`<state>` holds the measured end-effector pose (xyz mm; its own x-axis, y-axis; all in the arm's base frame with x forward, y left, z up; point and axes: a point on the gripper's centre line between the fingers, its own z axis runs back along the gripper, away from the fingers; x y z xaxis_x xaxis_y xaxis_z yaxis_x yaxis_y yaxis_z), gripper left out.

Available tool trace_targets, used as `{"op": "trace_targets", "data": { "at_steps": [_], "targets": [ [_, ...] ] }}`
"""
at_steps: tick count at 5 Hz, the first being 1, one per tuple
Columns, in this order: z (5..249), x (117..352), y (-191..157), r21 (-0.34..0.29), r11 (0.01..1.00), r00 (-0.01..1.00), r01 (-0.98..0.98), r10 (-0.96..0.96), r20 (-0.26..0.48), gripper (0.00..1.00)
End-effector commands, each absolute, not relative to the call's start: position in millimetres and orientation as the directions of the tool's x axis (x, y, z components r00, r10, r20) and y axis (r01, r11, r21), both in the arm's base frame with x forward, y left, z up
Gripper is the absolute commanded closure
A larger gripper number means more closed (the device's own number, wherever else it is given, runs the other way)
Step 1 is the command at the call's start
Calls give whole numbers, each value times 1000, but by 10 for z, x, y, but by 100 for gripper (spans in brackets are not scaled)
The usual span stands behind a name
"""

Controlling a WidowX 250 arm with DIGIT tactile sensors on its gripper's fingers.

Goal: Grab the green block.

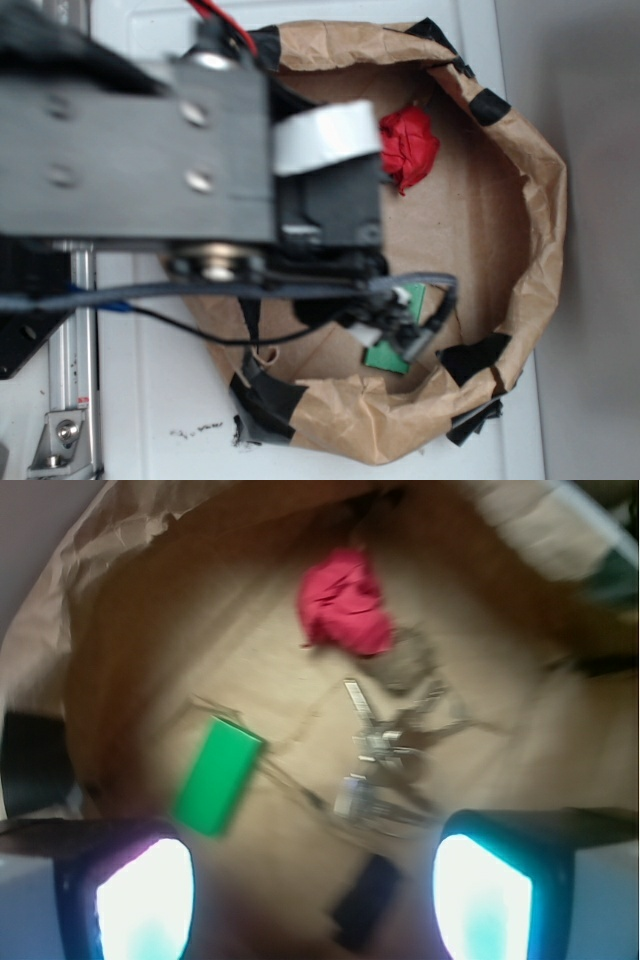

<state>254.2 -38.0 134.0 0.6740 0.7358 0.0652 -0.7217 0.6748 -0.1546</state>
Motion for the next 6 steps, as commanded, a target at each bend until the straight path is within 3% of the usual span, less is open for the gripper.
{"op": "trace_targets", "data": {
  "at_steps": [1, 3, 4, 5, 6],
  "targets": [
    [677, 2991, -494, -227, 661, 669, -716, 742, 50, 0],
    [224, 3302, -898, -197, 680, 695, -706, 719, -11, 0],
    [142, 3249, -1030, -178, 699, 716, -692, 697, -48, 0],
    [247, 3083, -995, -151, 724, 733, -673, 680, -14, 0],
    [498, 2944, -849, -164, 724, 728, -670, 684, 49, 0]
  ]
}}
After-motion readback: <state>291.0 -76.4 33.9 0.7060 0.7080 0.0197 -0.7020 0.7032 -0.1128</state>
